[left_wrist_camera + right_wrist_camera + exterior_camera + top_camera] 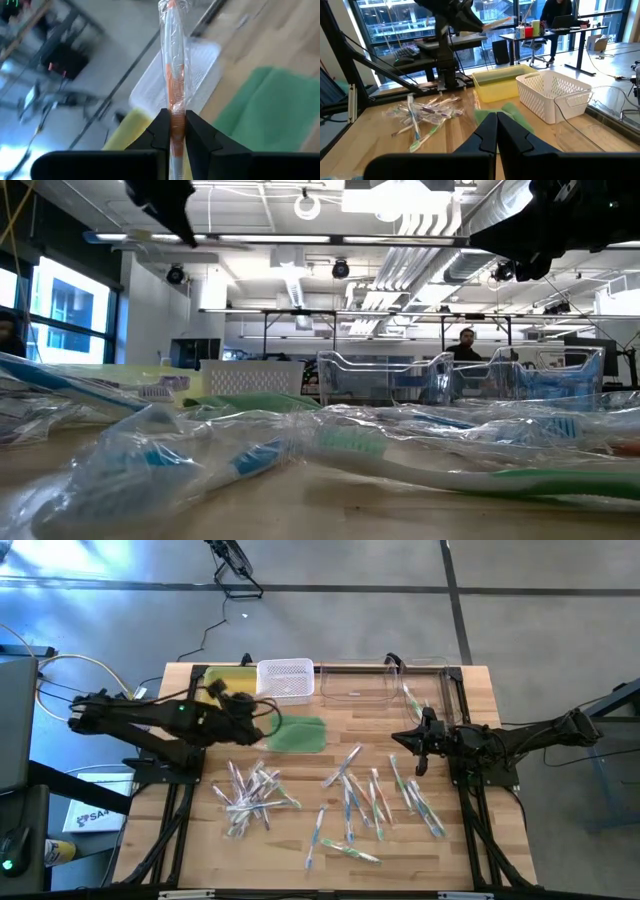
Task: Pick & Place Toothbrushes
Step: Put the orange toothbrush into the yellow bin
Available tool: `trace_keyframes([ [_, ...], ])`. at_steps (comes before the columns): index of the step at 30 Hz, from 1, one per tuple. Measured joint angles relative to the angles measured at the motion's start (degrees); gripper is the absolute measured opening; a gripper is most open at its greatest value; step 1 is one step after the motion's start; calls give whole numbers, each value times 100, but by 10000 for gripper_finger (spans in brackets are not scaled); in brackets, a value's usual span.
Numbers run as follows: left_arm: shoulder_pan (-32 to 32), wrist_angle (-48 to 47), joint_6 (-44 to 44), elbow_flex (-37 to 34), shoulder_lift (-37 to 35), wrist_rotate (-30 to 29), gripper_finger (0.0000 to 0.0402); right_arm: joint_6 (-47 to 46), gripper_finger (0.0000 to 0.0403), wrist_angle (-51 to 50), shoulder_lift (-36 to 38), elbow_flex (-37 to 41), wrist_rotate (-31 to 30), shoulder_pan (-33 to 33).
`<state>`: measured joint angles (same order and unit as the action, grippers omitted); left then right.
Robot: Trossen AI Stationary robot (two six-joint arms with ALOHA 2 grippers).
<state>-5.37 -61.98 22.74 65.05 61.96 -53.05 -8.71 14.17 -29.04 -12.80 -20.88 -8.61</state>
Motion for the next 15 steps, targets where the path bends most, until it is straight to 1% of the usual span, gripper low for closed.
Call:
trace_keyframes([
  [5,503,-1000,791,-119,-112,-7,28,2,2,-1,0,0,-13,1],
  [9,1024,-1536,1491,-349,-115,-6,32,2,2,-28,0,0,-15,1],
  [11,1314,-1592,1687,-500,-117,7,34,3,2,-28,-1,0,-14,0],
  [15,1823,-1446,1721,-894,-117,167,31,133,2,-28,0,0,-13,-1],
])
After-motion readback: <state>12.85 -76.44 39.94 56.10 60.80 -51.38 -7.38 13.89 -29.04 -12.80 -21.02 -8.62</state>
